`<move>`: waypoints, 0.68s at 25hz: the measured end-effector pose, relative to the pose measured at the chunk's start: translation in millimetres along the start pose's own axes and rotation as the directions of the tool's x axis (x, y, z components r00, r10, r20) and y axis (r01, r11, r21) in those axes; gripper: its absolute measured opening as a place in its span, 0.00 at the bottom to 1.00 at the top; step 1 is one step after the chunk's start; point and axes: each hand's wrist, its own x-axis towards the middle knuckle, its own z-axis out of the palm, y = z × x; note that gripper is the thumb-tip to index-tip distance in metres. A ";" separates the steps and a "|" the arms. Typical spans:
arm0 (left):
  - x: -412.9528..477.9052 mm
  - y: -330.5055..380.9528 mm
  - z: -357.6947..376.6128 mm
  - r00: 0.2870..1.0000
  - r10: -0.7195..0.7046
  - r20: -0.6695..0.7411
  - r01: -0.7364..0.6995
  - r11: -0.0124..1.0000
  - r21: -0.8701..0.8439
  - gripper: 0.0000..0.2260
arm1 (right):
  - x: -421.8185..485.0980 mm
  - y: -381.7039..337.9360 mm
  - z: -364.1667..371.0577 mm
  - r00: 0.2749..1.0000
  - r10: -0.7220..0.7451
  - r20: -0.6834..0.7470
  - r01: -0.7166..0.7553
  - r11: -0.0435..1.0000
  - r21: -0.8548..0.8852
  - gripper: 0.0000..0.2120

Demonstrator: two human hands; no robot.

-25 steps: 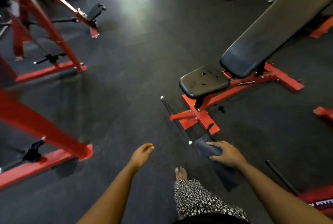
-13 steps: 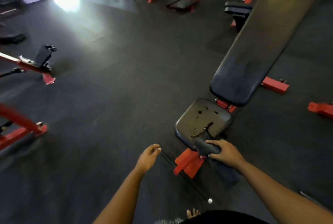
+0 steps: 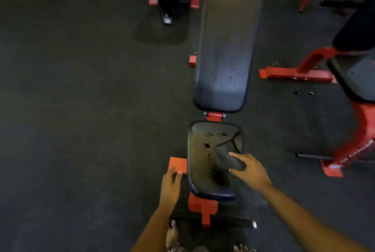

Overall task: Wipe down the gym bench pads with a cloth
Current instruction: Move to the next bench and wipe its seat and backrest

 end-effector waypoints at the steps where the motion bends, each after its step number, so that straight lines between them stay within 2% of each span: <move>1: 18.6 2.0 3.1 0.999 -0.019 0.027 0.018 1.000 0.004 0.20 | 8.0 -9.3 8.0 0.998 0.037 -0.049 -0.036 0.999 0.021 0.27; 4: 68.1 2.5 21.9 0.994 -0.068 0.083 0.074 0.994 -0.083 0.21 | 46.7 -39.5 24.9 0.977 0.104 -0.186 -0.101 0.994 0.031 0.26; 7: 108.4 -7.4 46.7 0.993 -0.088 0.073 0.100 0.979 -0.176 0.21 | 98.6 -64.5 39.3 0.967 0.036 -0.253 -0.054 0.996 -0.064 0.26; 10: 150.2 -21.5 79.2 0.991 -0.109 0.072 0.123 0.965 -0.232 0.22 | 158.5 -73.7 68.6 0.965 -0.076 -0.249 0.010 0.967 -0.253 0.27; 13: 164.2 -35.5 103.8 0.996 -0.077 0.037 0.085 0.946 -0.313 0.24 | 198.1 -74.0 108.4 0.964 -0.175 -0.200 0.065 0.886 -0.459 0.29; 17: 163.3 -36.6 113.2 0.992 -0.120 -0.031 0.110 0.968 -0.225 0.26 | 215.4 -63.5 149.4 0.971 -0.204 -0.121 0.113 0.846 -0.521 0.27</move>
